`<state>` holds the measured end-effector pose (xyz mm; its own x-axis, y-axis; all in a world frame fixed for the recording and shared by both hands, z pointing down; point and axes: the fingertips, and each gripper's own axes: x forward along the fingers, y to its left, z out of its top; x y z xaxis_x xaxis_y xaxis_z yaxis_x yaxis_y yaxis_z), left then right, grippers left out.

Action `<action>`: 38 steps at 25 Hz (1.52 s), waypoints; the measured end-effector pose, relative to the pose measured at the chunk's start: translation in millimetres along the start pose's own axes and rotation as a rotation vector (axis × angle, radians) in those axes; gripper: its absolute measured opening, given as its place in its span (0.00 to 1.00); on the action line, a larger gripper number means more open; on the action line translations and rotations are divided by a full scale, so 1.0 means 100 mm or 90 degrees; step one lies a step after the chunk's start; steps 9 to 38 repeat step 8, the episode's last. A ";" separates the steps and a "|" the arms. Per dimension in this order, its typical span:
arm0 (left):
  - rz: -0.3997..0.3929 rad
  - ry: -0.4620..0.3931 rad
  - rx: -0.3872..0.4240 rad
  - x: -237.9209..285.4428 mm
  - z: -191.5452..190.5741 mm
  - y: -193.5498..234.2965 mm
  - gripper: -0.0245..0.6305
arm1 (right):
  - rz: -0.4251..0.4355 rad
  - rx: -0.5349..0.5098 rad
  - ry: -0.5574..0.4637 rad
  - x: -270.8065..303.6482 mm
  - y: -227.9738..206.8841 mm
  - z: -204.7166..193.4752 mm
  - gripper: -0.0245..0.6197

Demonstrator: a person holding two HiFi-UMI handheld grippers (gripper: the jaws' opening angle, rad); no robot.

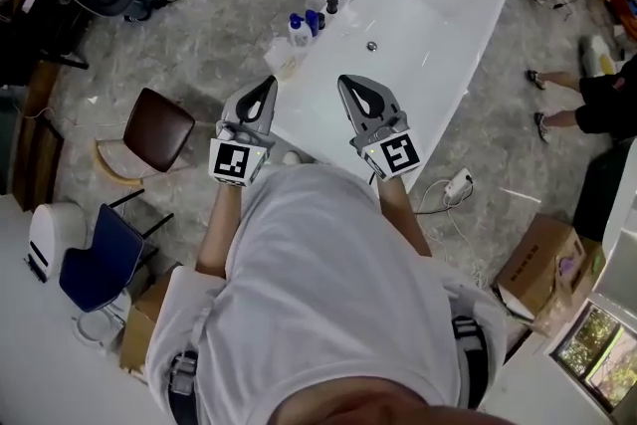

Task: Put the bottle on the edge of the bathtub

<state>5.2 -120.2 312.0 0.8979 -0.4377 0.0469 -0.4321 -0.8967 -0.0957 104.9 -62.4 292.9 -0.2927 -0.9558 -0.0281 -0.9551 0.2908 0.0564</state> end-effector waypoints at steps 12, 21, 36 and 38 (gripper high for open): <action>-0.014 -0.027 -0.027 0.07 0.07 0.04 0.03 | 0.011 -0.015 -0.028 0.12 0.04 0.21 0.04; -0.014 -0.027 -0.027 0.07 0.07 0.04 0.03 | 0.011 -0.015 -0.028 0.12 0.04 0.21 0.04; -0.014 -0.027 -0.027 0.07 0.07 0.04 0.03 | 0.011 -0.015 -0.028 0.12 0.04 0.21 0.04; -0.014 -0.027 -0.027 0.07 0.07 0.04 0.03 | 0.011 -0.015 -0.028 0.12 0.04 0.21 0.04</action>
